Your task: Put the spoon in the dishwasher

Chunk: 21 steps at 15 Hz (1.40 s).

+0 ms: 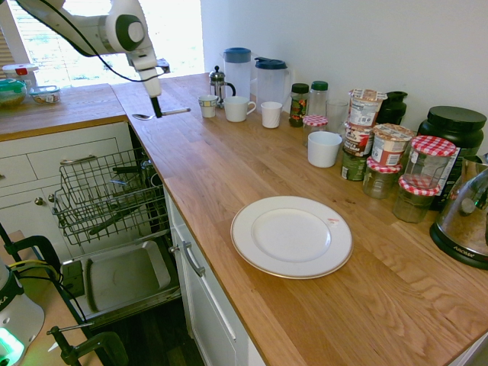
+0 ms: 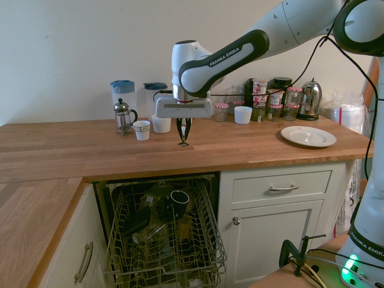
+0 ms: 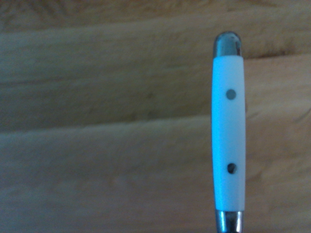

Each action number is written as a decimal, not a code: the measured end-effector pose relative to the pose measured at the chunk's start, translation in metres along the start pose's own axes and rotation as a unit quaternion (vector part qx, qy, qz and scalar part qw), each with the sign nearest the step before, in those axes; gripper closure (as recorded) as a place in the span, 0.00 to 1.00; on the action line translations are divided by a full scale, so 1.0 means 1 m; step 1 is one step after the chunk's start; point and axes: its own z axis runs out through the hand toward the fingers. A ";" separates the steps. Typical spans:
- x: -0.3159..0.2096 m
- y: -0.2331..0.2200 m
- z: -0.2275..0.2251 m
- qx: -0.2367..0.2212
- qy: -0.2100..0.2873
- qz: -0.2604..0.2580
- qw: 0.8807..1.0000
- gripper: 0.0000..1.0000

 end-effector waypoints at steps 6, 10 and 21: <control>-0.092 0.052 0.025 -0.013 0.000 -0.002 1.000 1.00; -0.119 0.090 0.048 -0.019 -0.006 0.006 1.000 1.00; -0.144 0.135 0.101 -0.041 0.005 -0.040 0.998 1.00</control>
